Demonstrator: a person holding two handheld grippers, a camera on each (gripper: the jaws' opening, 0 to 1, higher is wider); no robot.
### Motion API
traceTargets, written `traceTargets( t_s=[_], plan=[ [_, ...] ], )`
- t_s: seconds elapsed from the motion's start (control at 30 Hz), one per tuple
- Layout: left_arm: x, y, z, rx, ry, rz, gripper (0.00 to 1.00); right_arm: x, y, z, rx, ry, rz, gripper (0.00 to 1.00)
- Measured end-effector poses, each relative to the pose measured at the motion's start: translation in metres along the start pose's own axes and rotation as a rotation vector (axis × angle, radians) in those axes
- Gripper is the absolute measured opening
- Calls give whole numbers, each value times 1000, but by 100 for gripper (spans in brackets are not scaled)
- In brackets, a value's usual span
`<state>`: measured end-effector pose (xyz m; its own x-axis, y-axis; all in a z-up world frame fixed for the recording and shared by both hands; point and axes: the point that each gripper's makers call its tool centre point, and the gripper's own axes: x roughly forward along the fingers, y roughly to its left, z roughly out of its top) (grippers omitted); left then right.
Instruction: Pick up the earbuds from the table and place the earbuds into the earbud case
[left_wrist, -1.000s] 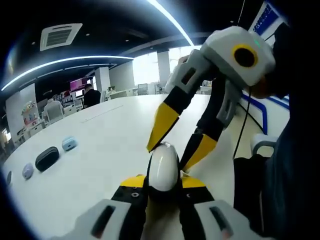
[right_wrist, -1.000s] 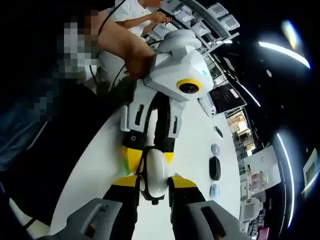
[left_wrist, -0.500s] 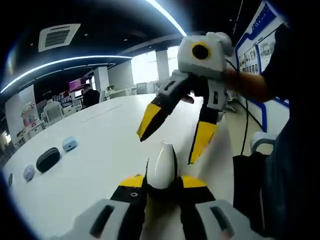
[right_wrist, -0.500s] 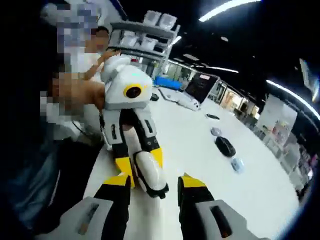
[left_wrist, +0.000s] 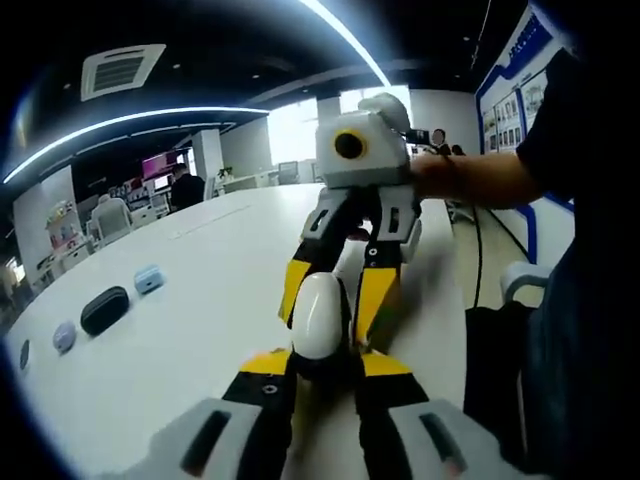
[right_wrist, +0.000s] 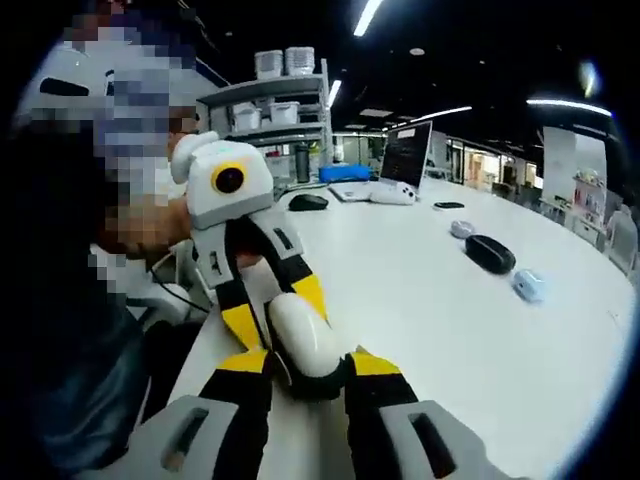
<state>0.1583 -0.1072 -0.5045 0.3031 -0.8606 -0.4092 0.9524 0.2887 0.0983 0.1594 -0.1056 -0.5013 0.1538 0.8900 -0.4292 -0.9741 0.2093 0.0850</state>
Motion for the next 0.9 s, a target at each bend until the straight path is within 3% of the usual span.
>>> traceTargets(
  t_s=[0.33, 0.73, 0.9],
  plan=[
    [0, 3, -2, -23, -31, -5, 27, 0, 10, 0, 69, -18, -11, 21],
    [-6, 7, -3, -35, -58, 19, 29, -9, 8, 4, 382, -77, -28, 20],
    [-14, 11, -4, -60, -69, 57, 39, -20, -5, 12, 486, -123, -51, 20]
  ],
)
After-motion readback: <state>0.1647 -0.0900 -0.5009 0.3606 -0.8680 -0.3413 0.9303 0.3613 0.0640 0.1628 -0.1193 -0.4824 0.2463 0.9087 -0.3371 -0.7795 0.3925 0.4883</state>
